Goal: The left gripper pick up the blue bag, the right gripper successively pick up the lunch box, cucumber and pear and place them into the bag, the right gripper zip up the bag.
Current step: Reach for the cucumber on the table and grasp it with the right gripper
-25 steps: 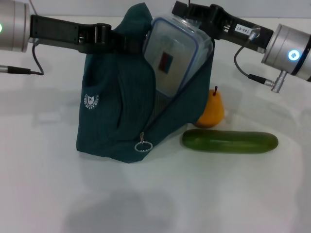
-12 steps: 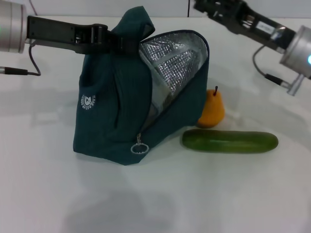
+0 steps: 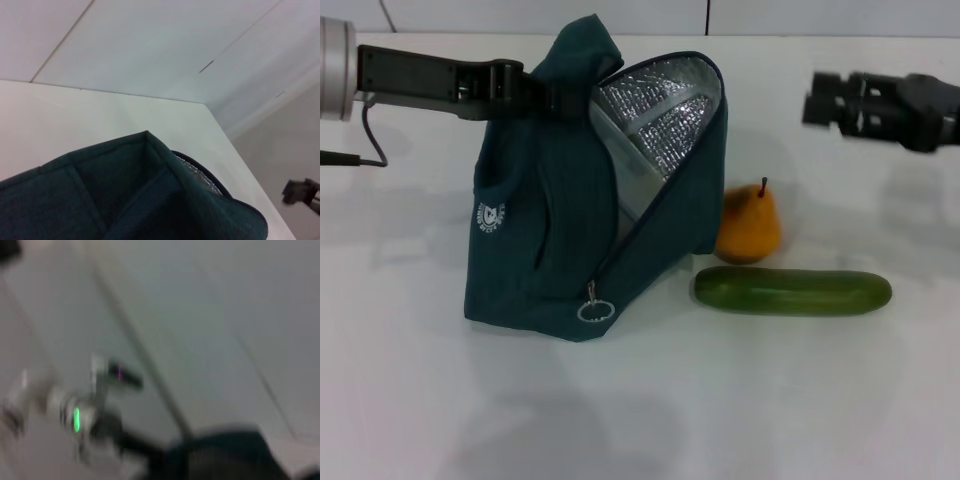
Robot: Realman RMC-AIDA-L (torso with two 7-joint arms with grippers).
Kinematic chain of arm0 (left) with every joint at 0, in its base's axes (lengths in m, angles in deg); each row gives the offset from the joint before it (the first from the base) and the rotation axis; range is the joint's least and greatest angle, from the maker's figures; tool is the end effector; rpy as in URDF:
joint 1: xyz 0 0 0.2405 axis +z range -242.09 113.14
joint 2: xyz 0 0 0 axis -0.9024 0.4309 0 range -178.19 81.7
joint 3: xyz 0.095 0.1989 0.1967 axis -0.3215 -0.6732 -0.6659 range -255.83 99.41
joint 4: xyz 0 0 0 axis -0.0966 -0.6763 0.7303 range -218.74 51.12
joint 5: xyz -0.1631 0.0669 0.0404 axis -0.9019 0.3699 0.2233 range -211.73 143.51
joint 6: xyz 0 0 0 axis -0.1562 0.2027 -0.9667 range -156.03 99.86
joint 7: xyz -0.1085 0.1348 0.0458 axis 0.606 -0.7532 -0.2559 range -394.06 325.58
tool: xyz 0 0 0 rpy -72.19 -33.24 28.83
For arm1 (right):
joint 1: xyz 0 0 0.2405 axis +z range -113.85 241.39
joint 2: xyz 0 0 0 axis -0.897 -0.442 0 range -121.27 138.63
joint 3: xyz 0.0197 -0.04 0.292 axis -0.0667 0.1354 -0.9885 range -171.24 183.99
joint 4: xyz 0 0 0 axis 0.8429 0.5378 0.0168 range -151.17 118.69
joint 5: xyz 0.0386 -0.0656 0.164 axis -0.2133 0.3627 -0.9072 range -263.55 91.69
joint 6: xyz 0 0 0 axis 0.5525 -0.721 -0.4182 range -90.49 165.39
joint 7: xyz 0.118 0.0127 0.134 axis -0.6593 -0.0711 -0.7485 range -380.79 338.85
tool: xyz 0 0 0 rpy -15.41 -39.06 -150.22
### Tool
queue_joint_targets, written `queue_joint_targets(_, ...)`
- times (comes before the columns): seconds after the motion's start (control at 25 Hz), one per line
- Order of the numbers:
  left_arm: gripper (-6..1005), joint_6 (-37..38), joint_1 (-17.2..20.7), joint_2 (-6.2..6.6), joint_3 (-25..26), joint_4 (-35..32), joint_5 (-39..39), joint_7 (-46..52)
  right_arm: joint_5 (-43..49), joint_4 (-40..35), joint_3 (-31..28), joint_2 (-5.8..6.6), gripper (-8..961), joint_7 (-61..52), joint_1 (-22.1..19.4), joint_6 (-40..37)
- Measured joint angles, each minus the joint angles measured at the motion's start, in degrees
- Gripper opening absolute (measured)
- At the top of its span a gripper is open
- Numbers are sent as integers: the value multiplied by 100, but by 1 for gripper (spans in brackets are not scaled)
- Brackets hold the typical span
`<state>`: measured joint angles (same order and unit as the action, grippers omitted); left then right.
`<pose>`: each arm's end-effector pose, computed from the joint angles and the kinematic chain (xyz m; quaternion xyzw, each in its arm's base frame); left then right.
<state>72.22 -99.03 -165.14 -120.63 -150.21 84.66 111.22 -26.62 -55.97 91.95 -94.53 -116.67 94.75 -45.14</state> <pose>-0.2034 0.3624 0.0194 -0.8395 -0.5030 -0.1975 0.0574 0.1936 0.3626 0.0172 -0.9002 0.2451 0.3573 0.0424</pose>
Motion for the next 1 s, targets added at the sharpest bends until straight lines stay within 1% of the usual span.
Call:
queue_joint_targets(0.04, 43, 4, 1, 0, -12, -8, -4, 0, 480, -299, -171, 70, 664, -191, -5, -40)
queue_joint_targets(0.08, 43, 6, 1, 1, -15, -24, -8, 0, 1262, -676, -444, 122, 672, -496, 31, -186)
queue_joint_targets(0.12, 43, 10, 2, 0, -23, -40, -14, 0, 1773, -930, -653, 135, 679, -687, 89, -311)
queue_joint_targets(0.16, 43, 10, 2, 0, -24, -54, -15, 0, 2451, -1225, -940, 117, 686, -867, 180, -541)
queue_joint_targets(0.2, 43, 11, -2, -2, -27, -69, -17, 0, 3151, -1503, -1192, 81, 694, -1015, 279, -793)
queue_joint_targets(0.24, 43, 12, -5, -4, -28, -73, -17, -2, 3794, -1775, -1399, 14, 701, -1083, 379, -1057)
queue_joint_targets(0.32, 43, 13, -13, -5, -29, -75, -19, -13, 4813, -2259, -1702, -139, 716, -1098, 539, -1463)
queue_joint_targets(0.4, 43, 14, -14, -6, -31, -75, -19, -26, 5609, -2717, -1830, -299, 731, -1088, 659, -1751)
queue_joint_targets(0.52, 43, 11, -15, -12, -30, -75, -20, -32, 6351, -3030, -1845, -439, 753, -1075, 837, -2024)
queue_joint_targets(0.68, 43, 8, -28, -28, -30, -75, -20, -35, 6634, -3012, -1802, -538, 782, -916, 986, -2069)
queue_joint_targets(0.72, 43, 5, -40, -34, -30, -75, -20, -35, 6685, -2974, -1799, -583, 790, -842, 1006, -2039)
queue_joint_targets(0.8, 43, 1, -54, -43, -31, -75, -19, -35, 6879, -2889, -1782, -697, 812, -716, 1050, -1996)
queue_joint_targets(1.0, 43, -3, -76, -46, -37, -75, 0, -4, 7737, -2608, -1622, -1094, 885, -568, 1250, -1825)
